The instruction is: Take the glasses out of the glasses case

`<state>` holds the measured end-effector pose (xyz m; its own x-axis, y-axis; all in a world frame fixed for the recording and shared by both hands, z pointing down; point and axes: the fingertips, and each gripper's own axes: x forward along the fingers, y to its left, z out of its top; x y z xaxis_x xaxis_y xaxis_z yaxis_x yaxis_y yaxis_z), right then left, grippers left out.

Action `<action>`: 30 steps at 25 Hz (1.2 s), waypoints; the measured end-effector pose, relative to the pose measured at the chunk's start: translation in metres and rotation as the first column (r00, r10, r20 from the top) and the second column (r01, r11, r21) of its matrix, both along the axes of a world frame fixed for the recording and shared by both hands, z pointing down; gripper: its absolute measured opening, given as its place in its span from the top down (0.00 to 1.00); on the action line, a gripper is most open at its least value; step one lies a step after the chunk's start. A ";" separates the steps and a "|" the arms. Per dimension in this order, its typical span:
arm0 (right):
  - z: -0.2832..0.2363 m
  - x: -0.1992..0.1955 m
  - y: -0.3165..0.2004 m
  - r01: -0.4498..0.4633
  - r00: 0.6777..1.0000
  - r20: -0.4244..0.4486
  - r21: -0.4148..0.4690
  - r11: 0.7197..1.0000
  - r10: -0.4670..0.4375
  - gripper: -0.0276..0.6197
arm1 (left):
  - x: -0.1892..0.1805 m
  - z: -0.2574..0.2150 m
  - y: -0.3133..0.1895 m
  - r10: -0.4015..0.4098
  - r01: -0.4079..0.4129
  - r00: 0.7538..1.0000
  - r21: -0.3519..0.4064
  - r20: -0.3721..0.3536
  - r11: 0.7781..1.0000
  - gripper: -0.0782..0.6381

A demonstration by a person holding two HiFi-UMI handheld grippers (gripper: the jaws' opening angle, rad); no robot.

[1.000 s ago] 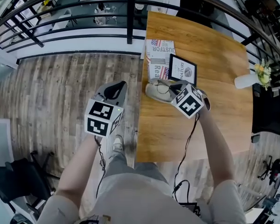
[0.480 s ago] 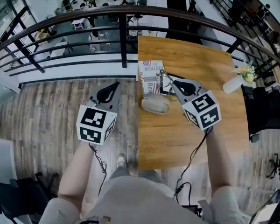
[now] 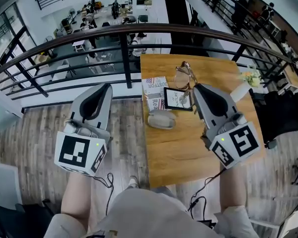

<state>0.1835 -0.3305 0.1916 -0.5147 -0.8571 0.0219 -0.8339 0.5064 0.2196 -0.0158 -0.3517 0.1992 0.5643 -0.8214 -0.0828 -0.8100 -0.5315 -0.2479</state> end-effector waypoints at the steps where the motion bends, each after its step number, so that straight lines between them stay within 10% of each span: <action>1: -0.012 0.001 0.010 -0.003 1.000 0.030 0.030 1.000 0.002 0.90 | 0.000 -0.010 0.007 0.001 -0.001 1.000 0.024 0.000 1.000 0.87; 11: -0.054 0.017 0.085 -0.102 0.979 0.192 0.173 0.980 0.068 0.90 | -0.013 -0.031 0.055 -0.018 0.015 1.000 0.110 0.022 0.994 0.87; 30: 0.047 0.035 0.097 -0.164 0.952 0.258 -0.034 0.986 0.167 0.90 | -0.015 0.064 0.071 -0.028 0.032 0.998 -0.061 0.063 0.998 0.87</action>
<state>0.2181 -0.2333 0.2382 -0.3550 -0.9312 -0.0822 -0.9336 0.3577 -0.0205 -0.0309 -0.2805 0.2634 0.5414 -0.8407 0.0034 -0.8101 -0.5228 -0.2653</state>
